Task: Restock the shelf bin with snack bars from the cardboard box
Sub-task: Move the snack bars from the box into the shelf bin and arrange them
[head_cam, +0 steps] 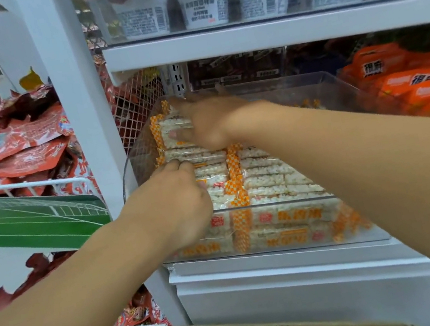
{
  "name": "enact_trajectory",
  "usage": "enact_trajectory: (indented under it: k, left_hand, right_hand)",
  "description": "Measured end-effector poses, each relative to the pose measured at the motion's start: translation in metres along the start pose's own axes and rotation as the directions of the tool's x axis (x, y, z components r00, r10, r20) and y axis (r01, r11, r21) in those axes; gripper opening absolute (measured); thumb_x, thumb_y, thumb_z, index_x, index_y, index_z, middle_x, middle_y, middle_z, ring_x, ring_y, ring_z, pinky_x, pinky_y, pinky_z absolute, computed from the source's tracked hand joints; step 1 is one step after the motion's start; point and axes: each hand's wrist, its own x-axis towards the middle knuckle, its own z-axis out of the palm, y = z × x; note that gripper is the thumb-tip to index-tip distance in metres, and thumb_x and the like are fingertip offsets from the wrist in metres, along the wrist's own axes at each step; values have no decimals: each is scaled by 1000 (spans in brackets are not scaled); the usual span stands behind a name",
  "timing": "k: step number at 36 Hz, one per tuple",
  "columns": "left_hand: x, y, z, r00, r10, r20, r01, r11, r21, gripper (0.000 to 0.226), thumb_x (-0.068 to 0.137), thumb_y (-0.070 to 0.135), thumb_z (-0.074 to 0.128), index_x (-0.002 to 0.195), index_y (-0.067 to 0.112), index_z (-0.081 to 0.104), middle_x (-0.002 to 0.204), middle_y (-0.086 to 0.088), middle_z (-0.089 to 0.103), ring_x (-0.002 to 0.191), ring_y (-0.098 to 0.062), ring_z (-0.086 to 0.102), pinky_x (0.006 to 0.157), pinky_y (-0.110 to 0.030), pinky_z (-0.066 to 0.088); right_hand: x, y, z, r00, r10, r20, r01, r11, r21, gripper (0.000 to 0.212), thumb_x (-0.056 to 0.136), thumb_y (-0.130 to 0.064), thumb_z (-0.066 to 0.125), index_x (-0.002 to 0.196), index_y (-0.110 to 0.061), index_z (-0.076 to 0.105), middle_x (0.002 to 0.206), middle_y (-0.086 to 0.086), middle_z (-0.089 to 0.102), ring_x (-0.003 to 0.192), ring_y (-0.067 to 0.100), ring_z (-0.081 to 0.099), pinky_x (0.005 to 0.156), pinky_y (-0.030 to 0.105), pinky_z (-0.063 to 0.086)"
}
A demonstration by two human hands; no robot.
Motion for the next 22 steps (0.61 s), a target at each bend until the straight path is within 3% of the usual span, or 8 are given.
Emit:
enact_trajectory:
  k: [6,11,13,15,17,19,21,22]
  left_hand:
    - [0,-1,-4,995,98,-18,-97,995,31,27,105,23,32,114,4,47,118,-15,51,111,-28,47,87,-30,26]
    - [-2,0,-4,991,127,-35,-126,991,33,24,105,24,32,106,6,47,114,-15,52,110,-30,48,90,-32,31]
    - [-4,1,-6,989,128,-76,-127,992,14,18,104,28,33,97,14,42,107,-12,52,107,-31,50,87,-36,35]
    - [-6,4,-9,979,143,-146,-143,990,11,20,103,34,35,94,16,40,104,-10,54,102,-32,54,82,-39,42]
    - [-10,12,-17,940,192,-282,-194,981,24,30,101,41,38,99,14,52,106,-8,62,97,-31,59,80,-42,49]
    - [-24,21,-21,858,268,-438,-292,956,13,33,98,45,42,99,17,61,97,-4,67,91,-28,61,77,-44,51]
    - [-44,31,-16,797,339,-500,-404,915,-24,30,97,41,44,86,17,59,80,0,61,77,-25,57,69,-44,47]
    - [-56,35,-7,777,385,-497,-462,886,-35,29,97,38,45,81,17,56,75,1,55,71,-23,52,64,-42,43]
  right_hand:
    - [-13,10,-11,999,14,-47,-12,999,34,72,99,-65,30,159,-35,5,168,-2,1,155,24,2,124,50,4]
    - [-35,12,-20,999,2,-37,0,999,54,72,100,-64,32,160,-32,8,168,-1,3,154,23,6,125,43,12]
    - [-48,12,-20,998,2,-63,2,998,67,68,100,-60,38,159,-28,21,167,3,15,152,25,18,122,39,21]
    - [-70,12,-16,976,-20,-217,47,992,117,56,99,-54,47,145,-21,49,151,10,46,138,29,43,112,38,38]
    - [-104,10,-6,825,-2,-565,137,971,197,37,96,-47,52,112,-19,70,109,4,70,103,23,64,88,36,50]
    - [-156,1,15,539,137,-831,227,927,300,28,98,-32,54,80,-14,67,75,-2,63,71,16,57,66,31,43]
    - [-207,-9,50,326,284,-902,239,898,369,36,100,-19,52,65,-10,53,60,-1,49,58,17,44,58,30,30]
    - [-225,-14,73,306,353,-884,223,876,427,40,100,-17,50,61,-9,49,57,1,45,54,18,40,55,31,27]
